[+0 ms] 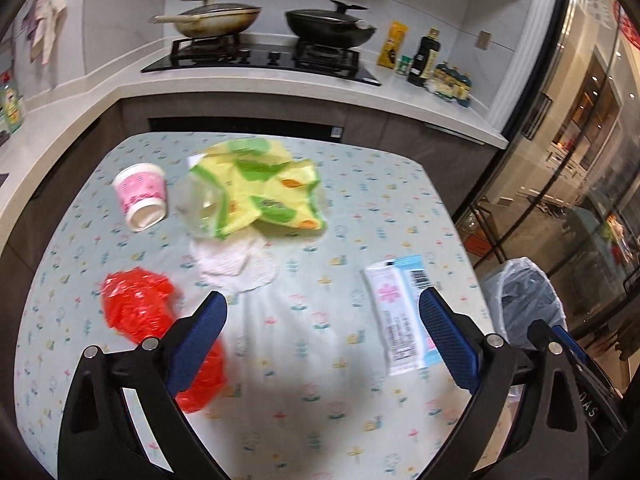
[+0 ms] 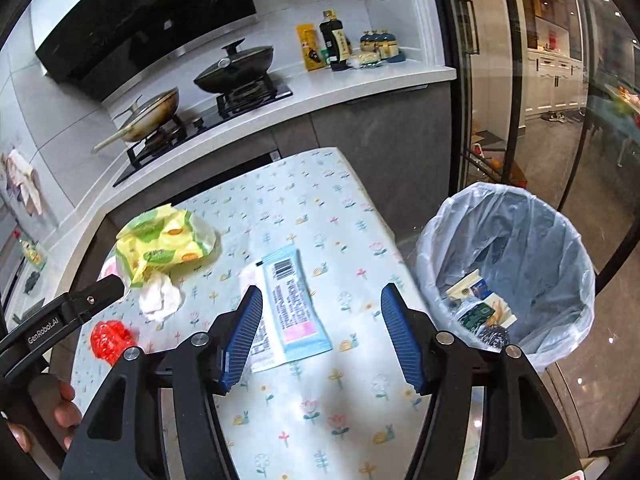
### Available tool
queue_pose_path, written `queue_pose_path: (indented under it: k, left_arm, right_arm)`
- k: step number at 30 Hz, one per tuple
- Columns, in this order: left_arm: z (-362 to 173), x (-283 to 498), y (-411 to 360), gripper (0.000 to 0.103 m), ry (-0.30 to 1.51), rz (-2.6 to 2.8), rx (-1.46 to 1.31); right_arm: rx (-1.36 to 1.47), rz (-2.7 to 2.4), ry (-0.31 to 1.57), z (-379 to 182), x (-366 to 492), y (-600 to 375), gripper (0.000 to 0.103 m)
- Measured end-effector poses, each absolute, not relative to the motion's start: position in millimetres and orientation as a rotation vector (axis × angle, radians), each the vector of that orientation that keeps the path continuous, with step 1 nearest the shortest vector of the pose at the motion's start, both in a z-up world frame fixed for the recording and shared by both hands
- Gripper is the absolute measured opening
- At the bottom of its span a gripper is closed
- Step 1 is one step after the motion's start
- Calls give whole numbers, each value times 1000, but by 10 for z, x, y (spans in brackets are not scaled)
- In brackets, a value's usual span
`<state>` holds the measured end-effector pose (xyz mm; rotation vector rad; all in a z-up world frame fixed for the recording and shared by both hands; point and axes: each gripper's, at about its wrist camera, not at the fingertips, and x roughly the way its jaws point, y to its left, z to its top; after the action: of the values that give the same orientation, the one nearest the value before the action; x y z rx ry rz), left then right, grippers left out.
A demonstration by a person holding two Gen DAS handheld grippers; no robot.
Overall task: Collect trash
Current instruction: 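Move both tools back over the table toward the red bags and wipes pack, then grasp the red plastic bags with left gripper while right gripper grasps the wipes pack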
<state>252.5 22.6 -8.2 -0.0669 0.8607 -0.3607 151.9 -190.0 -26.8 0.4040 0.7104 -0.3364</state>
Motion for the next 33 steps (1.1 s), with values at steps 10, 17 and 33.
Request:
queue_pose_path:
  k: [10,17,33]
  left_arm:
    - [-395,2679,899,92,930,-230,-135]
    - [-583,2767,1228,92,965,-159,-160]
    - [-900,2836,1516,92,1057,-83,-236]
  right_arm:
    - [363,-316,761,-430,1738,-1513,65]
    - [351,-300,791,-539,1843,-1341,65]
    - [317,-297,844,-776,2035,-1178,71]
